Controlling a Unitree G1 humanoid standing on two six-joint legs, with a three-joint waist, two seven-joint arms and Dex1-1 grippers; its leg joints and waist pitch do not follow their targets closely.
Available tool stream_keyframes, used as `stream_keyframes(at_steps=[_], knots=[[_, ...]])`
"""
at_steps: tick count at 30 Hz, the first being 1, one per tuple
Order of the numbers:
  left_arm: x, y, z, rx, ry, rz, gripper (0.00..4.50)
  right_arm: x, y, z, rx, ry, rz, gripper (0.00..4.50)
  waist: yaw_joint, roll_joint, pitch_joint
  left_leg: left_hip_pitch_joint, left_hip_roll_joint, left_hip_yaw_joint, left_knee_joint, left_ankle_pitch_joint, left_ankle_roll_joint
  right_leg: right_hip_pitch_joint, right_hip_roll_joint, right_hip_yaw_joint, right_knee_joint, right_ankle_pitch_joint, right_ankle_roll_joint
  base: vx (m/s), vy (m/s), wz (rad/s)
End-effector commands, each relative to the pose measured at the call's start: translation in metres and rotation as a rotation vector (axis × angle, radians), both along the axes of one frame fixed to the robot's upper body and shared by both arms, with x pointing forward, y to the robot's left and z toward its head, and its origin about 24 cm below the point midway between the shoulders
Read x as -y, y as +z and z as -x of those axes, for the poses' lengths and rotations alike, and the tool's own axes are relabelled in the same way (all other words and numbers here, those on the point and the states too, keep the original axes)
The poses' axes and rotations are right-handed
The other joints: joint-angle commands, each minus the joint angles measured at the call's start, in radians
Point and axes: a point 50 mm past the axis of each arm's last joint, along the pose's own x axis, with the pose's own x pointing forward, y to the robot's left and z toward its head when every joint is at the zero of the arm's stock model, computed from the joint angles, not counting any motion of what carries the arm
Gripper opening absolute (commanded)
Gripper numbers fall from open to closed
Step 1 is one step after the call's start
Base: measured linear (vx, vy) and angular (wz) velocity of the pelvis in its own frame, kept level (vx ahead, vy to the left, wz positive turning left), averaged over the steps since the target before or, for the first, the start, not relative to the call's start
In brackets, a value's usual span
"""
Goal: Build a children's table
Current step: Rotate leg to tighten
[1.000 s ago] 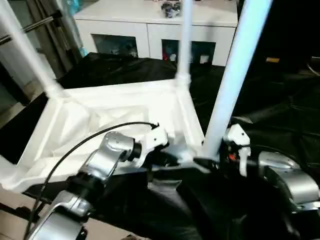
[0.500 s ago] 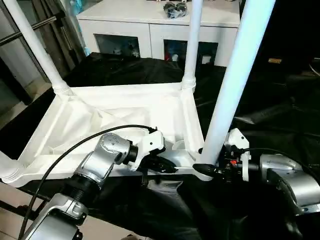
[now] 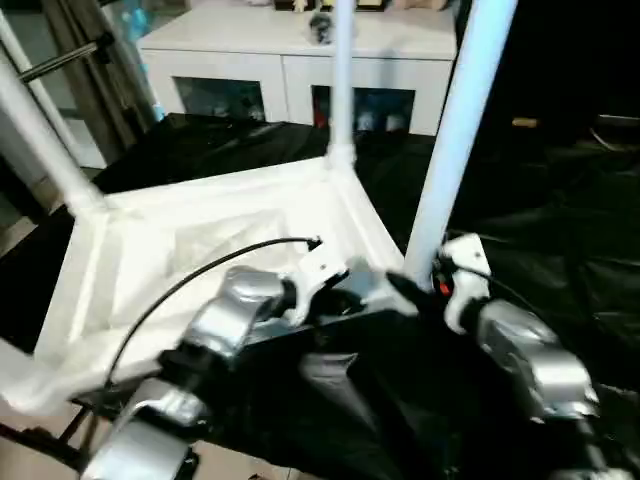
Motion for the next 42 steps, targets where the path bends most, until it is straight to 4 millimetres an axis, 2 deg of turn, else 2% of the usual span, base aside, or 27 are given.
stream_keyframes(at_steps=[1,2,5,6,7,8,10,12,15,17,18,19,22,23,24,26,27,31,32,33,38,40,41,42], knots=[[0.034,0.019,0.0,0.062,-0.043,0.067,0.0,-0.043,-0.021,0.011,-0.101,0.13,-0.027,3.0,-0.002,-0.019,-0.046,0.007,0.029,-0.016,-0.082,-0.267,0.005,0.03,-0.051,0.035,-0.092,-0.341,-0.166,0.0,0.0,0.0],[0.036,0.019,0.001,0.064,-0.051,0.068,0.0,-0.046,-0.02,0.011,-0.097,0.14,-0.045,3.21,-0.003,-0.02,-0.047,0.005,0.029,-0.015,-0.081,-0.262,0.012,0.03,-0.051,0.036,-0.092,-0.326,-0.167,0.0,0.0,0.0],[0.036,0.019,0.002,0.067,-0.061,0.07,0.0,-0.05,-0.017,0.01,-0.09,0.167,-0.068,3.45,-0.003,-0.017,-0.049,0.004,0.03,-0.014,-0.079,-0.239,0.027,0.032,-0.051,0.036,-0.086,-0.277,-0.178,0.0,0.0,0.0],[0.035,0.019,0.002,0.067,-0.072,0.069,0.0,-0.049,-0.016,0.01,-0.082,0.18,-0.059,3.45,-0.003,-0.017,-0.048,0.003,0.03,-0.014,-0.08,-0.237,0.029,0.032,-0.05,0.036,-0.086,-0.27,-0.181,0.0,0.0,0.0],[0.034,0.019,0.003,0.066,-0.078,0.069,0.0,-0.049,-0.016,0.01,-0.078,0.186,-0.054,3.54,-0.003,-0.022,-0.05,0.001,0.03,-0.014,-0.079,-0.228,0.033,0.035,-0.051,0.035,-0.083,-0.258,-0.184,0.0,0.0,0.0],[0.033,0.019,0.003,0.066,-0.08,0.068,0.0,-0.049,-0.015,0.01,-0.077,0.189,-0.052,3.54,-0.003,-0.019,-0.049,0.002,0.031,-0.014,-0.08,-0.226,0.036,0.033,-0.051,0.036,-0.083,-0.252,-0.188,0.0,0.0,0.0],[0.023,0.017,0.005,0.059,-0.133,0.05,0.0,-0.042,-0.011,0.012,-0.038,0.278,-0.002,3.54,-0.003,-0.024,-0.05,0.0,0.032,-0.015,-0.079,-0.229,0.037,0.037,-0.051,0.034,-0.082,-0.25,-0.188,0.0,0.0,0.0],[0.017,0.015,0.006,0.053,-0.154,0.04,0.0,-0.038,-0.009,0.014,-0.015,0.328,0.023,3.54,-0.004,-0.023,-0.051,-0.002,0.032,-0.014,-0.077,-0.207,0.046,0.039,-0.051,0.035,-0.077,-0.209,-0.197,0.0,0.0,0.0],[-0.001,0.013,0.009,0.041,-0.233,0.007,0.0,-0.026,0.0,0.027,0.018,0.553,0.036,3.54,-0.002,-0.026,-0.055,-0.005,0.032,-0.012,-0.069,-0.159,0.076,0.044,-0.05,0.035,-0.067,-0.112,-0.225,0.0,0.0,0.0],[-0.004,0.012,0.009,0.042,-0.247,0.0,0.0,-0.023,0.001,0.03,0.022,0.589,0.036,3.54,0.002,-0.026,-0.057,-0.003,0.034,-0.01,-0.063,-0.138,0.103,0.045,-0.051,0.036,-0.062,-0.057,-0.245,0.0,0.0,0.0],[-0.008,0.013,0.009,0.037,-0.26,-0.005,0.0,-0.018,0.003,0.033,0.015,0.631,0.033,3.54,0.001,-0.022,-0.056,-0.003,0.034,-0.01,-0.064,-0.13,0.113,0.044,-0.05,0.034,-0.059,-0.038,-0.262,0.0,0.0,0.0],[-0.011,0.013,0.01,0.033,-0.271,-0.008,0.0,-0.014,0.005,0.035,0.008,0.661,0.031,3.54,0.003,-0.025,-0.057,-0.001,0.035,-0.009,-0.062,-0.128,0.116,0.045,-0.049,0.033,-0.058,-0.032,-0.27,0.0,0.0,0.0],[-0.017,0.015,0.011,0.027,-0.313,-0.008,0.0,-0.006,0.007,0.04,-0.017,0.723,0.03,3.54,0.009,-0.022,-0.055,0.001,0.038,-0.009,-0.064,-0.146,0.114,0.044,-0.05,0.033,-0.06,-0.067,-0.277,0.0,0.0,0.0],[-0.018,0.016,0.012,0.026,-0.328,-0.008,0.0,-0.003,0.007,0.041,-0.023,0.741,0.03,3.54,0.017,-0.025,-0.055,0.002,0.04,-0.008,-0.064,-0.156,0.11,0.044,-0.05,0.035,-0.059,-0.082,-0.274,0.0,0.0,0.0],[-0.022,0.017,0.014,0.017,-0.362,-0.005,0.0,0.001,0.007,0.044,-0.044,0.778,0.035,3.54,0.019,-0.018,-0.054,0.003,0.041,-0.009,-0.065,-0.159,0.106,0.041,-0.05,0.035,-0.059,-0.086,-0.274,0.0,0.0,0.0],[-0.024,0.017,0.016,0.01,-0.388,-0.005,0.0,0.005,0.007,0.046,-0.064,0.804,0.031,3.54,0.021,-0.021,-0.054,0.004,0.041,-0.008,-0.065,-0.174,0.099,0.043,-0.05,0.034,-0.059,-0.09,-0.275,0.0,0.0,0.0],[-0.026,0.017,0.017,0.006,-0.402,-0.005,0.0,0.007,0.007,0.048,-0.075,0.818,0.028,3.31,0.022,-0.021,-0.053,0.003,0.041,-0.007,-0.066,-0.176,0.098,0.041,-0.05,0.035,-0.059,-0.09,-0.277,0.0,0.0,0.0],[-0.029,0.017,0.017,0.003,-0.414,-0.009,0.0,0.007,0.008,0.05,-0.083,0.838,0.012,3.08,0.025,-0.02,-0.055,0.003,0.041,-0.008,-0.065,-0.166,0.09,0.042,-0.051,0.035,-0.058,-0.091,-0.277,0.0,0.0,0.0],[-0.03,0.016,0.017,0.003,-0.415,-0.011,0.0,0.006,0.008,0.051,-0.083,0.841,0.007,2.95,0.026,-0.016,-0.055,0.003,0.041,-0.008,-0.065,-0.161,0.09,0.042,-0.05,0.034,-0.059,-0.08,-0.277,0.0,0.0,0.0],[-0.03,0.015,0.018,0.001,-0.415,-0.013,0.0,0.005,0.008,0.053,-0.086,0.848,-0.007,2.83,0.026,-0.016,-0.055,0.003,0.041,-0.009,-0.064,-0.16,0.089,0.042,-0.05,0.034,-0.058,-0.077,-0.278,0.0,0.0,0.0],[-0.026,0.012,0.017,0.008,-0.376,-0.009,0.0,0.002,0.004,0.057,-0.095,0.838,-0.039,2.72,0.032,-0.013,-0.056,0.005,0.041,-0.009,-0.065,-0.164,0.085,0.042,-0.052,0.034,-0.059,-0.082,-0.277,0.0,0.0,0.0],[-0.025,0.011,0.017,0.011,-0.367,-0.012,0.0,0.002,0.003,0.057,-0.093,0.83,-0.041,2.72,0.034,-0.015,-0.057,0.005,0.041,-0.009,-0.065,-0.166,0.082,0.043,-0.051,0.034,-0.059,-0.086,-0.275,0.0,0.0,0.0],[-0.023,0.011,0.013,0.019,-0.313,-0.013,0.0,0.001,-0.001,0.052,-0.084,0.753,-0.041,2.72,0.035,-0.012,-0.055,0.006,0.041,-0.008,-0.066,-0.177,0.076,0.041,-0.051,0.035,-0.062,-0.104,-0.27,0.0,0.0,0.0],[-0.023,0.011,0.013,0.019,-0.313,-0.013,0.0,0.001,-0.001,0.052,-0.084,0.753,-0.041,2.71,0.036,-0.012,-0.054,0.007,0.041,-0.008,-0.067,-0.185,0.071,0.039,-0.051,0.035,-0.062,-0.114,-0.269,0.0,0.0,0.0]])
